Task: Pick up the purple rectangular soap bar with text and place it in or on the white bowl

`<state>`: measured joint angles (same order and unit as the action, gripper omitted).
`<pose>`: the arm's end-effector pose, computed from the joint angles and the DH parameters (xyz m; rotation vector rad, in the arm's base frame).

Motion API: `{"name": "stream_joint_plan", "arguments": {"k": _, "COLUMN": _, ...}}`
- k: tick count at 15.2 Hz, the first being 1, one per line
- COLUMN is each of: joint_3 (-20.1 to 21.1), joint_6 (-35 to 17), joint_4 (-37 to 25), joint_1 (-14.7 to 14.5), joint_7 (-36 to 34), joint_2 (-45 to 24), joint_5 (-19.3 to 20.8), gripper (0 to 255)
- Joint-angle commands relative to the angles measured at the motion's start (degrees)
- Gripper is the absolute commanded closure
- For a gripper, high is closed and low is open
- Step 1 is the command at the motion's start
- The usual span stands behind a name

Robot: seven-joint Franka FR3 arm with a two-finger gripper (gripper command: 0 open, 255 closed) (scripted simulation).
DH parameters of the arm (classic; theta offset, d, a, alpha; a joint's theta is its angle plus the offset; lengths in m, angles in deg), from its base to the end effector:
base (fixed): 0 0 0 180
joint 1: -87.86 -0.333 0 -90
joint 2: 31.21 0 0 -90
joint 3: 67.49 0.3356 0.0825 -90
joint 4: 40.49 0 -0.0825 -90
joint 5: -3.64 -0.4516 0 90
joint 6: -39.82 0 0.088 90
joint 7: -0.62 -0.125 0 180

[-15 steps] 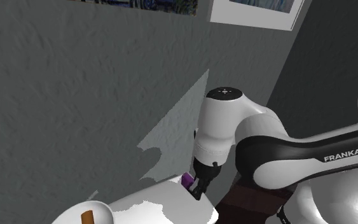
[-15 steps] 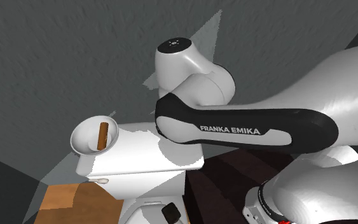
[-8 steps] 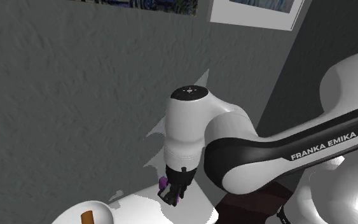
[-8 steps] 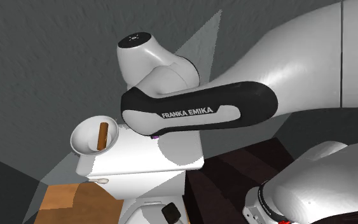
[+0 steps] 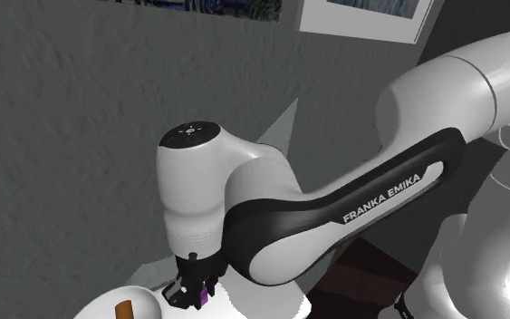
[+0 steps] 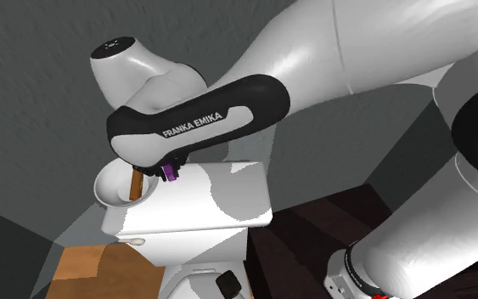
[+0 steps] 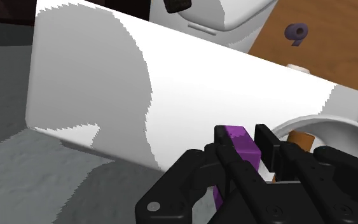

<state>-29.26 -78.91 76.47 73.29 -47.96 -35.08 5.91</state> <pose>0.3778 0.4888 0.3824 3.1259 0.1446 -0.0304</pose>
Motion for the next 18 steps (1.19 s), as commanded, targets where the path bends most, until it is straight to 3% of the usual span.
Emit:
{"name": "stream_joint_plan", "arguments": {"k": 1, "joint_3": 0.5, "joint_6": 2.2, "joint_4": -6.9, "joint_1": -1.5, "joint_7": -3.7, "joint_2": -6.1, "joint_5": 4.3, "gripper": 255}}
{"name": "stream_joint_plan", "arguments": {"k": 8, "joint_3": -1.9, "joint_6": 11.2, "joint_4": -31.1, "joint_1": -11.2, "joint_7": -10.5, "joint_2": -24.6, "joint_5": 14.5, "gripper": 255}}
{"name": "stream_joint_plan", "arguments": {"k": 10, "joint_3": -2.9, "joint_6": 14.7, "joint_4": -39.8, "joint_1": -14.9, "joint_7": -11.3, "joint_2": -30.1, "joint_5": 16.7, "gripper": 255}}
{"name": "stream_joint_plan", "arguments": {"k": 11, "joint_3": -3.8, "joint_6": 17.8, "joint_4": -47.5, "joint_1": -17.9, "joint_7": -11.4, "joint_2": -34.7, "joint_5": 18.2, "gripper": 255}}
{"name": "stream_joint_plan", "arguments": {"k": 18, "joint_3": -4.4, "joint_6": 13.0, "joint_4": -43.3, "joint_1": -17.4, "joint_7": -12.0, "joint_2": -35.5, "joint_5": 18.7, "gripper": 255}}
